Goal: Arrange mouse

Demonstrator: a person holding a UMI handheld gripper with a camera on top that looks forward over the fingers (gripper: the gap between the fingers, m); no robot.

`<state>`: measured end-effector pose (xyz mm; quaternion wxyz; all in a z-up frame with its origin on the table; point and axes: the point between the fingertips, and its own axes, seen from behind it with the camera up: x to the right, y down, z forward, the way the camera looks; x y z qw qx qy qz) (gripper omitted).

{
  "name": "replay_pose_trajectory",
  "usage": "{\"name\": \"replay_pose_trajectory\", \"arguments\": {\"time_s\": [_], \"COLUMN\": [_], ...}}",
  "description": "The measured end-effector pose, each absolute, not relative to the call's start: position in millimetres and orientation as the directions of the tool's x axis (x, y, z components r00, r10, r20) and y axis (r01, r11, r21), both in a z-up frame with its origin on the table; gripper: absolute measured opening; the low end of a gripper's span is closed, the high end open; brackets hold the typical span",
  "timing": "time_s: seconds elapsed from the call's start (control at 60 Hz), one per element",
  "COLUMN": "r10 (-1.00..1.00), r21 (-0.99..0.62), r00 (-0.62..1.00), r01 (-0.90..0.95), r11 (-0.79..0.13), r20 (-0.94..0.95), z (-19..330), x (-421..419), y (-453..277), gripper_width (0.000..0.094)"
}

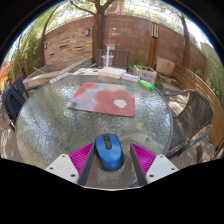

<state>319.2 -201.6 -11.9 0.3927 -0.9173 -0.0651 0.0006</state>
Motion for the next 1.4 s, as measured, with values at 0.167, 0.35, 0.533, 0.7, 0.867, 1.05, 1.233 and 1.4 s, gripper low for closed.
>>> {"name": "replay_pose_trajectory", "arguments": {"time_s": [0.167, 0.35, 0.533, 0.7, 0.867, 1.05, 1.233, 1.4], "r10": [0.165, 0.152, 0.066, 0.062, 0.05, 0.047, 0.065, 0.054], "r21": [-0.714, -0.695, -0.773, -0.87, -0.883, -0.814, -0.728, -0.709], "r00": [0.985, 0.985, 0.993, 0.995, 0.999, 0.999, 0.998, 0.998], "r01": [0.155, 0.165, 0.118, 0.1, 0.038, 0.037, 0.036, 0.047], "r11": [-0.683, -0.7, -0.623, -0.482, -0.468, -0.58, -0.684, -0.704], "r20": [0.056, 0.08, 0.098, 0.08, 0.017, 0.012, -0.012, 0.013], "z": [-16, -6, 76, 181, 189, 92, 5, 5], "x": [309, 301, 293, 271, 262, 264, 261, 266], "y": [-200, -205, -197, -144, -40, 35, 50, 42], "gripper_width": [0.0485, 0.038, 0.0368, 0.0367, 0.0365, 0.0365, 0.0466, 0.0816]}}
